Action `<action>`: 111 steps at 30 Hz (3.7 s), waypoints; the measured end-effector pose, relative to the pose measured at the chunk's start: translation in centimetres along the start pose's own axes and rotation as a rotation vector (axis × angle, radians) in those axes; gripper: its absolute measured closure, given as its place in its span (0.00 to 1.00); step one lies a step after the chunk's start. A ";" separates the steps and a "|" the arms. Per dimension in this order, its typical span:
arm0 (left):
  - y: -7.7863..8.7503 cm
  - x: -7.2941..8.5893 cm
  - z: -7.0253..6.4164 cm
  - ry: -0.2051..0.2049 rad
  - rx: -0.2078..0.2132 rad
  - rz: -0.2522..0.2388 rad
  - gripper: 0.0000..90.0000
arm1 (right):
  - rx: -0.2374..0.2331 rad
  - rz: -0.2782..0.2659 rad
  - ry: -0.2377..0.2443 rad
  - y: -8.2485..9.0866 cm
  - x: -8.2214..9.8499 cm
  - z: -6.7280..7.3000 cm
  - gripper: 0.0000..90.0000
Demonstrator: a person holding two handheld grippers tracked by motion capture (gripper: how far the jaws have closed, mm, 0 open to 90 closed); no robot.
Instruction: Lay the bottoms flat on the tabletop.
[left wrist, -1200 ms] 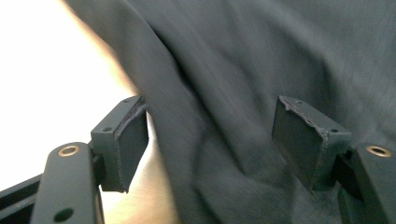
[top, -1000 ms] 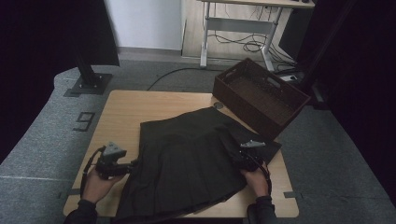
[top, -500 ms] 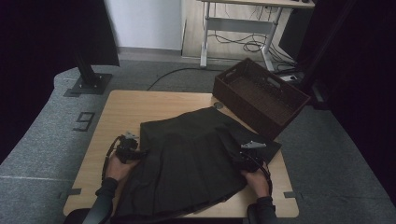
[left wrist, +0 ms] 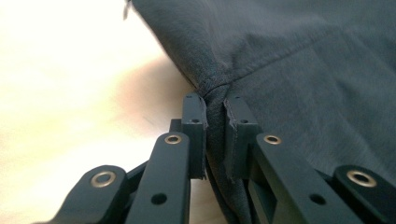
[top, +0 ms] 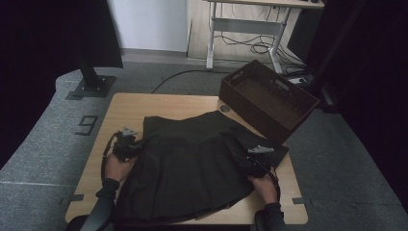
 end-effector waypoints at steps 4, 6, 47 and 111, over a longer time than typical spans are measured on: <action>1.5 -2.2 -0.6 -0.075 -0.044 0.010 0.88 | -0.020 0.018 0.036 -0.3 -0.1 1.2 0.28; 0.3 -1.7 -1.7 -0.089 -0.005 0.049 0.86 | -0.018 0.028 0.035 -0.2 -0.1 1.2 0.33; -6.0 4.8 0.5 -0.021 -0.009 0.133 0.84 | -0.092 0.119 0.036 1.9 1.0 2.7 0.95; 0.6 -3.2 0.7 -0.075 -0.047 -0.020 0.44 | 0.059 -0.015 0.050 0.4 -11.7 -2.4 0.50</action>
Point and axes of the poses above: each handheld gripper's, and its own axes: y roughly backward along the jaws, x roughly out of its underside, z roughly to its left, the point moved 9 cm from there along -y, roughly forward along the jaws, and after that the axes turned 4 degrees about -y, right-handed, at the moved point
